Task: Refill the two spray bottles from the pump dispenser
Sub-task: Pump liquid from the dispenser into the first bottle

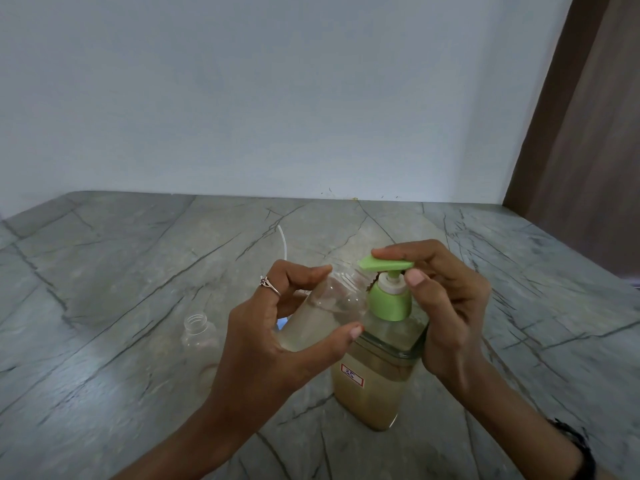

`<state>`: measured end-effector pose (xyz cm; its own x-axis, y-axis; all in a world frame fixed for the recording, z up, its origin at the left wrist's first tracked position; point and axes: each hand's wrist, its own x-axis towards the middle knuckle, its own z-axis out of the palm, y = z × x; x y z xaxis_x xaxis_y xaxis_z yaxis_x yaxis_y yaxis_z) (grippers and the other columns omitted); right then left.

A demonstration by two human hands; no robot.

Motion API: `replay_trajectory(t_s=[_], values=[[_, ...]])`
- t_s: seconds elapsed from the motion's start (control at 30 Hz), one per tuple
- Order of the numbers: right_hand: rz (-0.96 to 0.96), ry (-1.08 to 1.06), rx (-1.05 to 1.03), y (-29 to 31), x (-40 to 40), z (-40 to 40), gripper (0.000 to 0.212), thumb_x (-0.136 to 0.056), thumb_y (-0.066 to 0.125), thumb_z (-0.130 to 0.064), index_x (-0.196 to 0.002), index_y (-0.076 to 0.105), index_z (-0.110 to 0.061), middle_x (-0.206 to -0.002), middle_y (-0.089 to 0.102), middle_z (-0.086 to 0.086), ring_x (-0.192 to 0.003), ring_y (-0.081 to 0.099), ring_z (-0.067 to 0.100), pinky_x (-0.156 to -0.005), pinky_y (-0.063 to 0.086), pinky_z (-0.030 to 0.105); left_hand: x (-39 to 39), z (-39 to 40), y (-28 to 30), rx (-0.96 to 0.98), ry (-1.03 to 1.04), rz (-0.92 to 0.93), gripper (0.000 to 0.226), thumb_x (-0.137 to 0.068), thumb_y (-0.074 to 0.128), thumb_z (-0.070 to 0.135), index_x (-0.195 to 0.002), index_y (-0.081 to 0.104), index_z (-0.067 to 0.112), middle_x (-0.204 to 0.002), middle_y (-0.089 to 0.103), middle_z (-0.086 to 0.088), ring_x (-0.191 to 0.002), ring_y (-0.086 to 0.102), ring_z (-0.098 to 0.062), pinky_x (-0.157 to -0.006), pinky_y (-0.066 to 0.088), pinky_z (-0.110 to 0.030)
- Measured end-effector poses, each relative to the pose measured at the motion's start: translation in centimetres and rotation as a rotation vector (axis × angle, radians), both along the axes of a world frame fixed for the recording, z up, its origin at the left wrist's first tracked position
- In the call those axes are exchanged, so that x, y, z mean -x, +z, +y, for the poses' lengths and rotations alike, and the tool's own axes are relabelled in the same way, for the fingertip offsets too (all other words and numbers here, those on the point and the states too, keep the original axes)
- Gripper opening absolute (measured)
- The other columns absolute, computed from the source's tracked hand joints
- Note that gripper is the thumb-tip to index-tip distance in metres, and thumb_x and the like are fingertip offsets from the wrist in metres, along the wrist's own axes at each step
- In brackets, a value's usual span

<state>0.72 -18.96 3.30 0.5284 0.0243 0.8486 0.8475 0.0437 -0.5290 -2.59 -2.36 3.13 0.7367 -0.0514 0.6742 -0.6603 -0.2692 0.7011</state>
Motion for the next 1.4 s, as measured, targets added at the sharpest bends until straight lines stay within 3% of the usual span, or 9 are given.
replay_trajectory(t_s=[0.2,0.47,0.73,0.9,1.1,1.3,1.4], values=[[0.016,0.001,-0.013,0.2,0.0,0.0,0.018,-0.083,0.045,-0.017,-0.088,0.062,-0.014,-0.083,0.069,-0.025,-0.075,0.066,-0.005,-0.065,0.048,0.009,0.1,0.0,0.0,-0.019,0.009,0.014,0.043,-0.057,0.075,0.044,-0.096,0.057,0.041,-0.098,0.068,0.018,-0.088,0.068,-0.005,-0.075,0.054,-0.021],[-0.047,-0.051,0.147,-0.2,0.4,-0.3,0.02,-0.087,0.044,-0.014,-0.105,0.052,-0.017,-0.096,0.058,-0.037,-0.084,0.06,-0.01,-0.07,0.044,0.006,0.2,-0.1,0.0,-0.006,0.012,-0.002,0.043,-0.058,0.076,0.043,-0.097,0.056,0.037,-0.097,0.069,0.014,-0.087,0.069,-0.009,-0.073,0.055,-0.022],[-0.04,-0.022,0.131,0.0,0.2,-0.3,0.021,-0.086,0.048,-0.017,-0.106,0.054,-0.02,-0.094,0.062,-0.031,-0.081,0.063,-0.005,-0.067,0.047,0.01,0.2,-0.1,-0.1,-0.007,0.015,0.0,0.045,-0.058,0.076,0.044,-0.098,0.057,0.037,-0.097,0.069,0.016,-0.087,0.069,-0.006,-0.072,0.055,-0.021],[-0.029,0.018,0.082,0.2,0.2,-0.2,0.024,-0.087,0.049,-0.019,-0.104,0.06,-0.034,-0.087,0.067,-0.019,-0.075,0.066,0.003,-0.064,0.05,0.017,0.2,-0.1,-0.1,-0.003,0.016,0.001,0.044,-0.059,0.075,0.044,-0.098,0.056,0.037,-0.098,0.069,0.017,-0.086,0.069,-0.007,-0.073,0.054,-0.02],[-0.03,0.039,0.021,0.5,0.3,0.1,0.016,-0.087,0.055,-0.026,-0.095,0.063,-0.037,-0.081,0.069,-0.011,-0.067,0.067,0.01,-0.057,0.052,0.028,0.3,-0.2,-0.1,-0.006,0.027,-0.006,0.045,-0.06,0.074,0.044,-0.1,0.056,0.036,-0.098,0.069,0.019,-0.088,0.068,-0.004,-0.076,0.053,-0.019],[-0.015,-0.026,0.038,0.6,-0.1,0.0,0.015,-0.082,0.048,-0.024,-0.073,0.059,-0.023,-0.074,0.067,-0.026,-0.072,0.067,-0.003,-0.064,0.049,0.012,0.2,-0.2,-0.3,-0.005,0.033,-0.012,0.046,-0.059,0.074,0.045,-0.101,0.056,0.036,-0.099,0.068,0.019,-0.09,0.068,-0.005,-0.077,0.053,-0.019],[-0.029,-0.057,0.054,0.9,-0.1,0.2,0.016,-0.083,0.045,-0.024,-0.07,0.053,-0.03,-0.068,0.062,-0.031,-0.071,0.065,-0.006,-0.061,0.048,0.01,0.2,-0.2,-0.3,-0.012,0.033,-0.03,0.046,-0.059,0.075,0.049,-0.099,0.056,0.036,-0.099,0.067,0.018,-0.089,0.068,-0.006,-0.077,0.052,-0.017]])
